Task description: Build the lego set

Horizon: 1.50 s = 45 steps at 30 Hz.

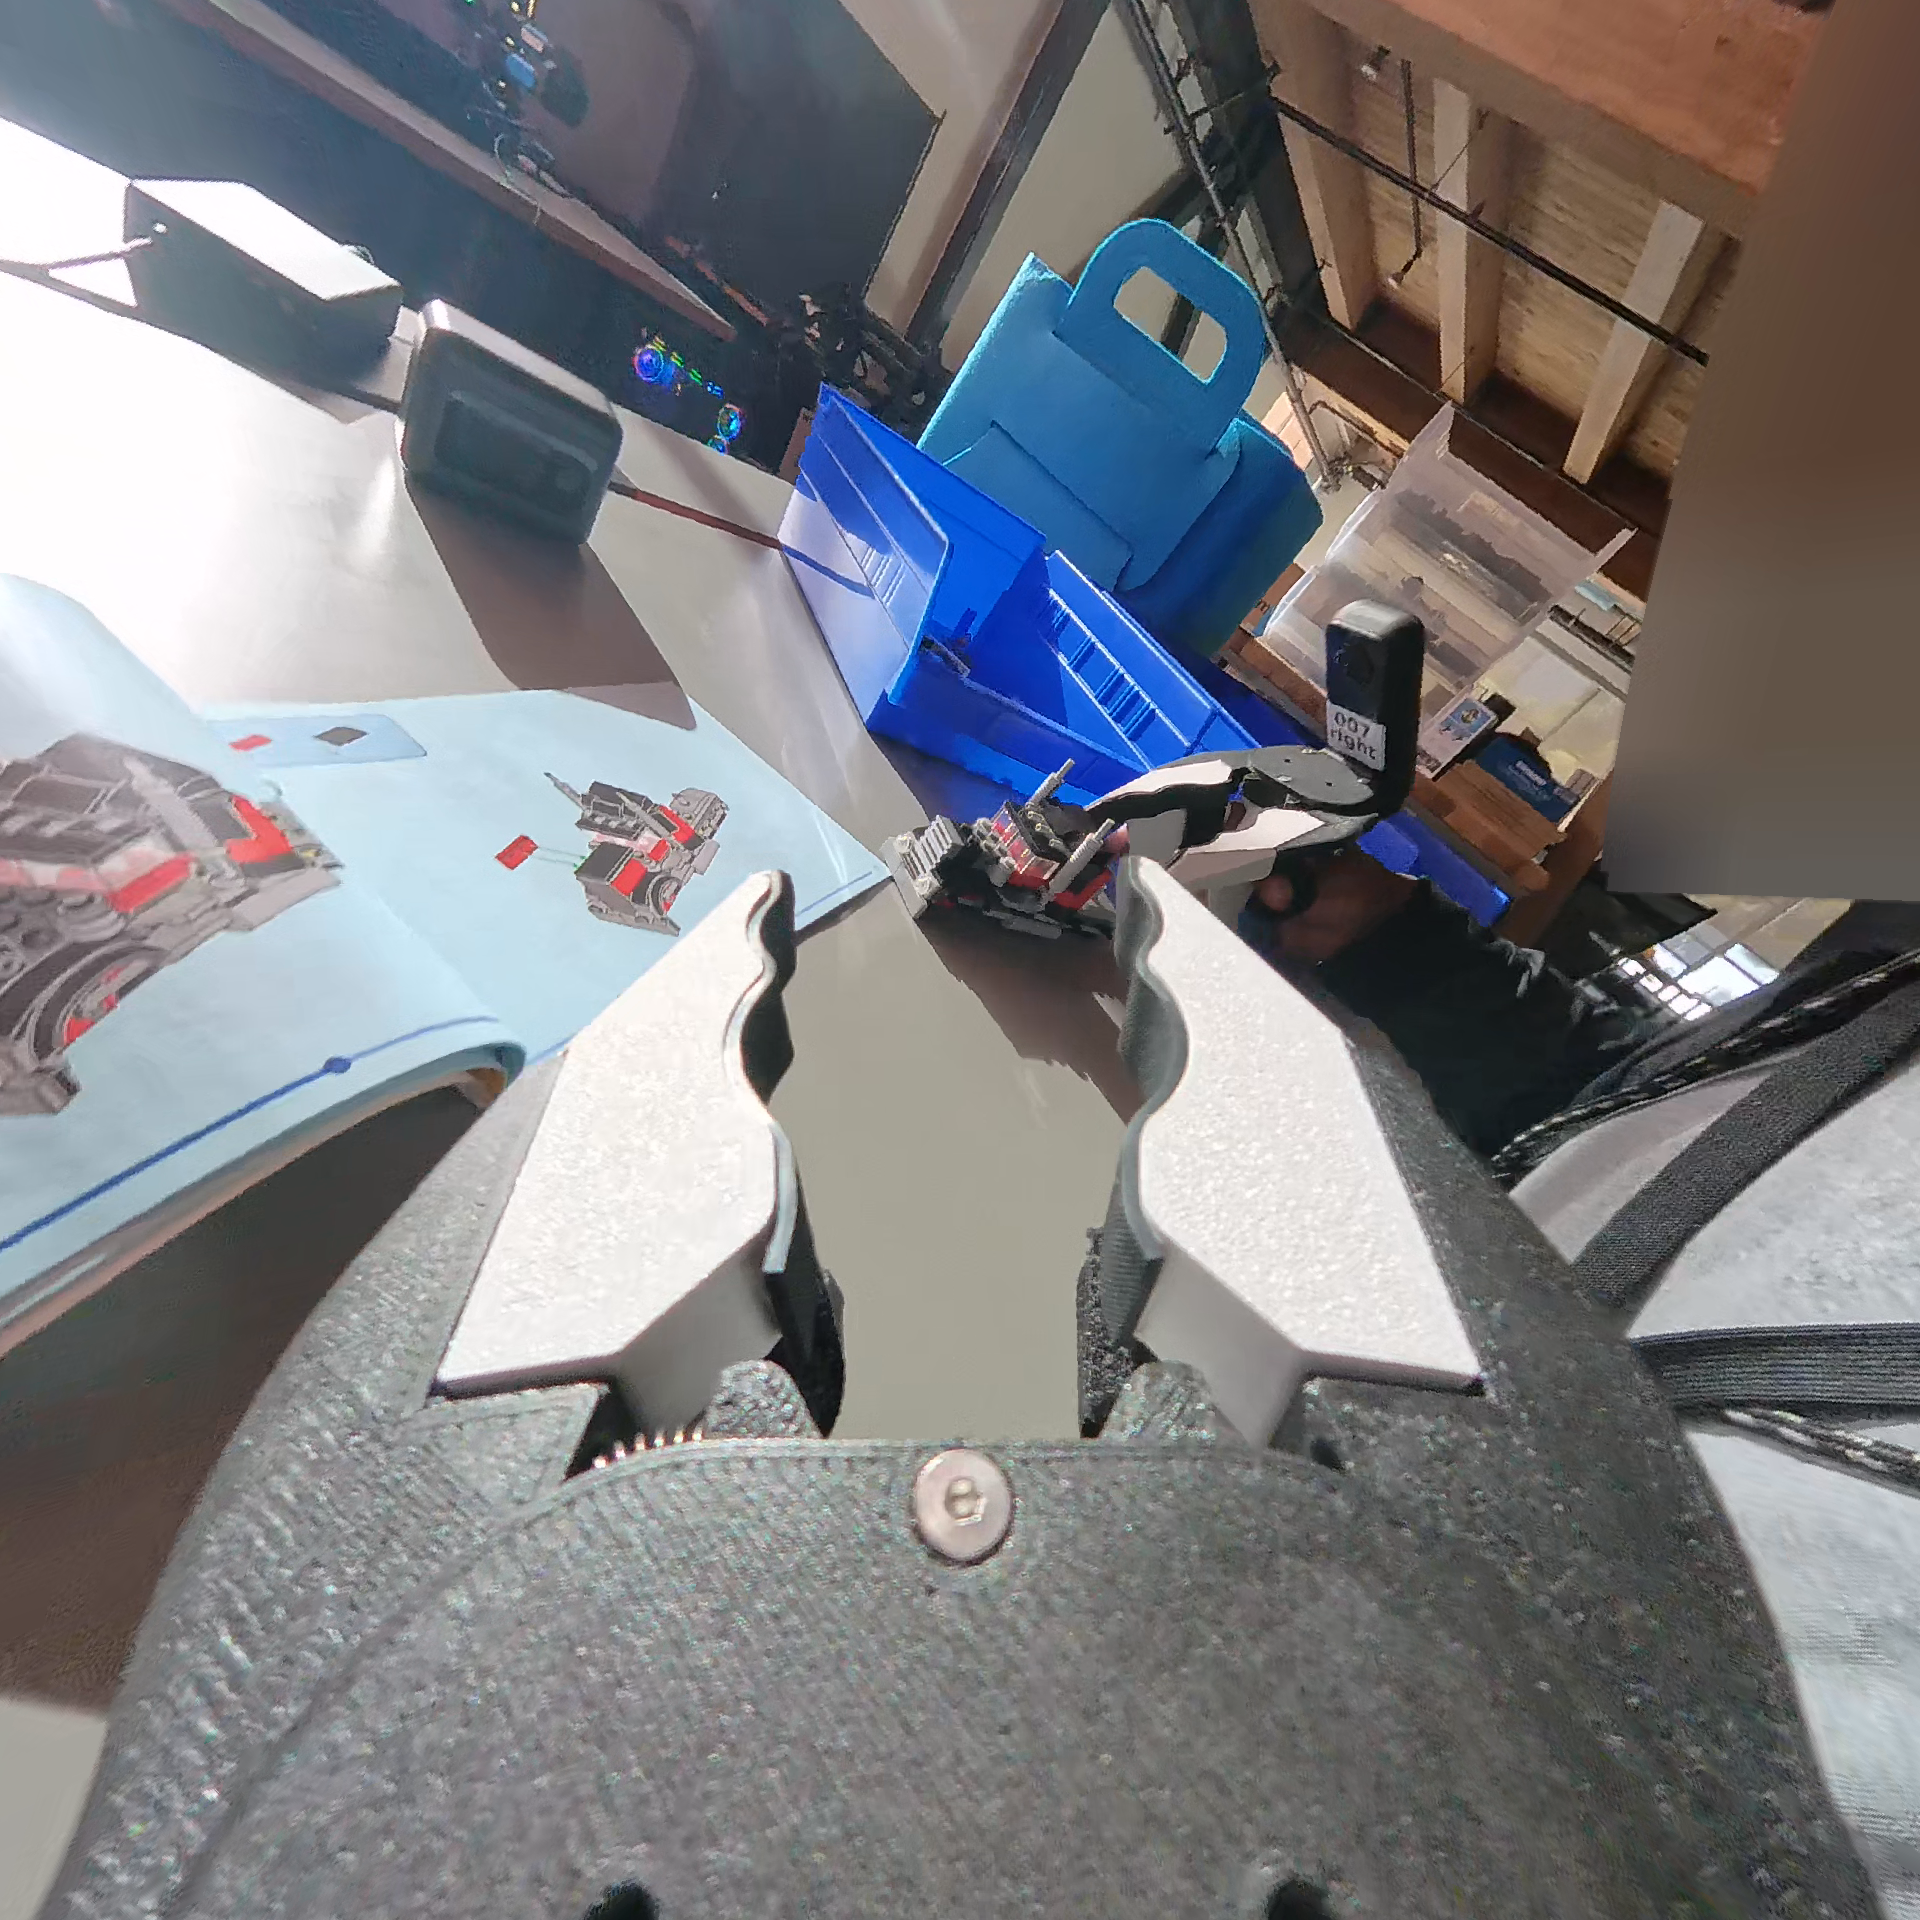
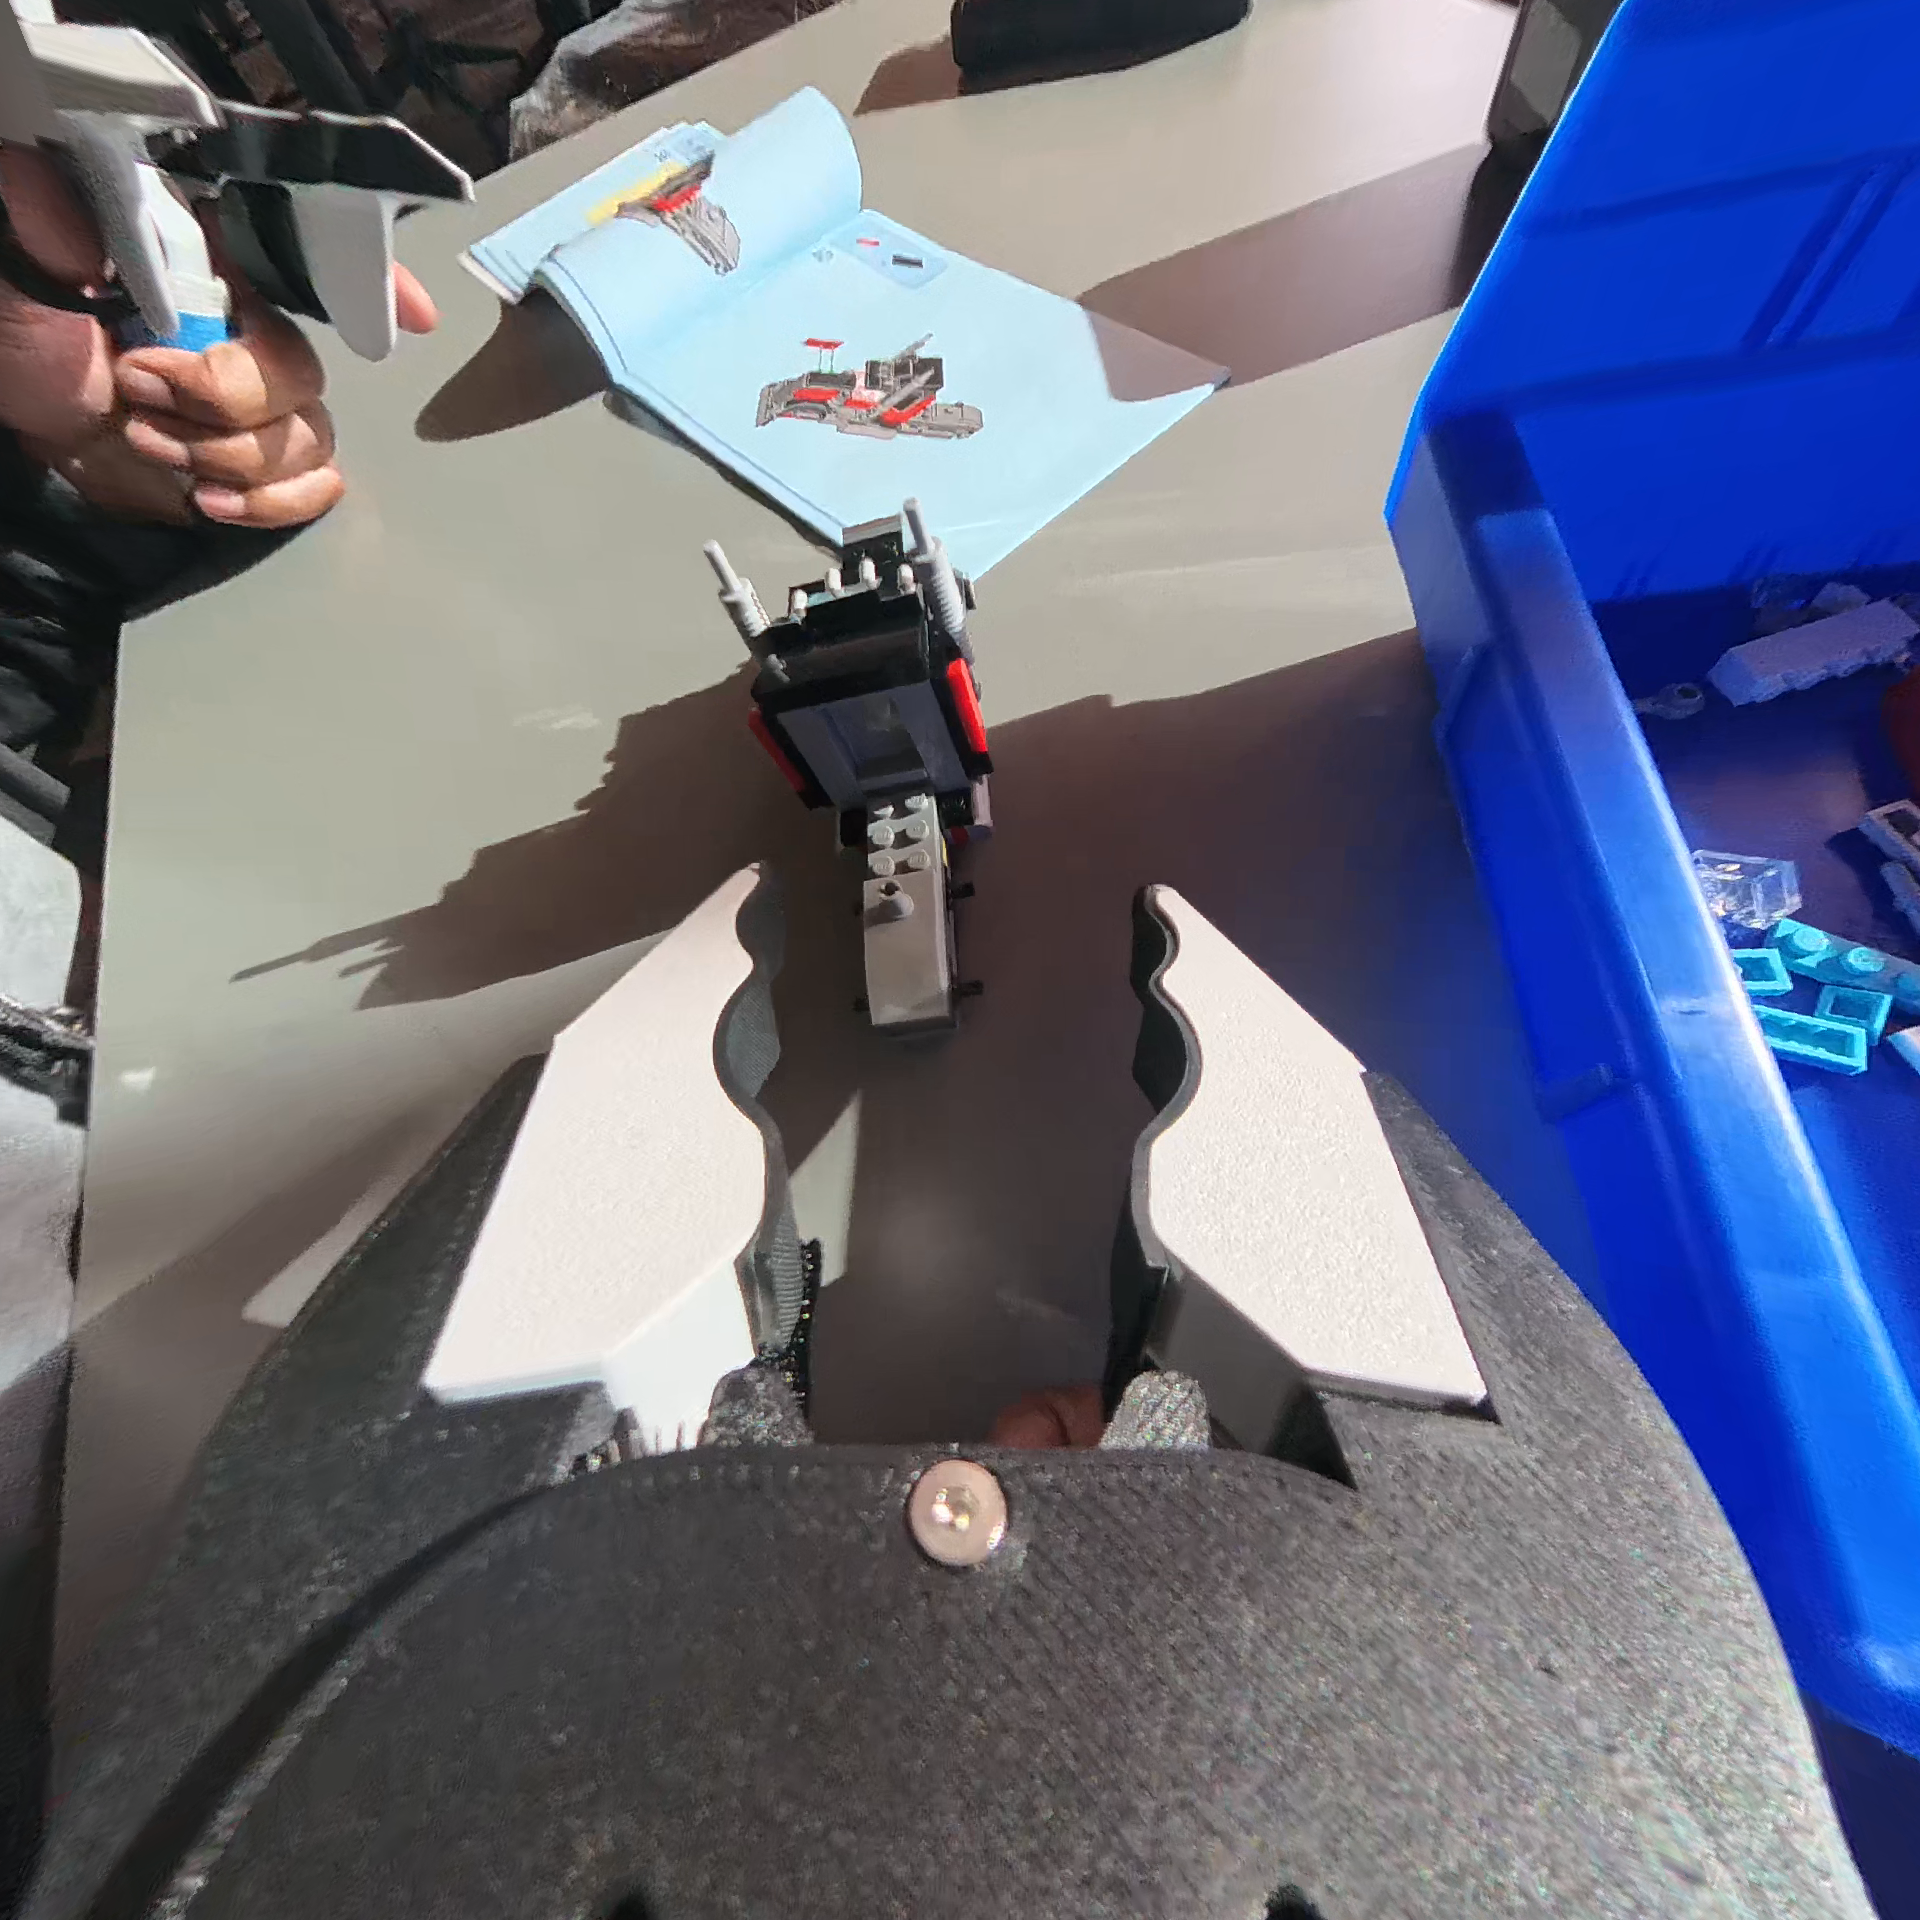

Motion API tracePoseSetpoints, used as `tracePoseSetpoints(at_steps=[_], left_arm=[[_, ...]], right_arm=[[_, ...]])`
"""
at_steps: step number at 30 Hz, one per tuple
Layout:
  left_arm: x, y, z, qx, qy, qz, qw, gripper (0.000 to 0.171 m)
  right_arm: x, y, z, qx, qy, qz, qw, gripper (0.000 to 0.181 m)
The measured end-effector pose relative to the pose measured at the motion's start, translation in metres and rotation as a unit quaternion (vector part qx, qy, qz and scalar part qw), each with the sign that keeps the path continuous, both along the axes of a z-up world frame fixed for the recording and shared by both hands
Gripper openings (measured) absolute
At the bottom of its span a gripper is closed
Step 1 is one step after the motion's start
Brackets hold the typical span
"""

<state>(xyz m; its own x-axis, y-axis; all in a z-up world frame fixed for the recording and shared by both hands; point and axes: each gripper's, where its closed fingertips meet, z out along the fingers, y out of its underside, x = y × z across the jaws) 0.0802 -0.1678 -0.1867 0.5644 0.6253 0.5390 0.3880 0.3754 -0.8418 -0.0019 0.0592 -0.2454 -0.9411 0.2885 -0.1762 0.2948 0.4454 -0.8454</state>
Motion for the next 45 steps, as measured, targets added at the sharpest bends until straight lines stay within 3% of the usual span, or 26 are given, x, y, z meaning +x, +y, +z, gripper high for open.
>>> tracePoseSetpoints(at_steps=[7, 13, 16, 18, 21, 28, 38, 42, 45], left_arm=[[-0.036, 0.058, 0.018, -0.06, 0.027, -0.059, 0.996, 0.075], [-0.116, 0.094, 0.055, -0.089, 0.055, -0.075, 0.992, 0.075], [-0.166, 0.102, 0.045, -0.112, 0.063, -0.05, 0.99, 0.073], [-0.177, 0.11, 0.032, -0.087, 0.045, -0.051, 0.994, 0.073], [-0.173, 0.112, 0.018, -0.084, 0.055, -0.038, 0.994, 0.07], [-0.162, 0.107, 0.03, -0.111, 0.102, -0.025, 0.988, 0.064], [-0.128, 0.13, 0.026, -0.084, 0.098, -0.094, 0.987, 0.06], [-0.101, 0.139, 0.039, -0.04, 0.142, -0.104, 0.984, 0.057], [-0.083, 0.14, 0.038, -0.055, 0.165, -0.102, 0.979, 0.058]], right_arm=[[-0.002, 0.015, 0.035, -0.099, 0.069, -0.038, 0.992, 0.065], [-0.003, 0.026, 0.053, -0.156, 0.085, -0.058, 0.982, 0.057], [-0.006, 0.032, 0.059, -0.187, 0.069, -0.061, 0.978, 0.055], [-0.006, 0.036, 0.065, -0.216, 0.054, -0.057, 0.973, 0.048], [-0.005, 0.043, 0.076, -0.259, 0.05, -0.053, 0.963, 0.043], [0.004, 0.038, 0.074, -0.236, 0.096, -0.043, 0.966, 0.044], [0.002, 0.043, 0.081, -0.272, 0.071, -0.037, 0.959, 0.044], [0.006, 0.043, 0.087, -0.299, 0.07, -0.017, 0.952, 0.045], [0.007, 0.043, 0.091, -0.312, 0.075, -0.014, 0.947, 0.045]])
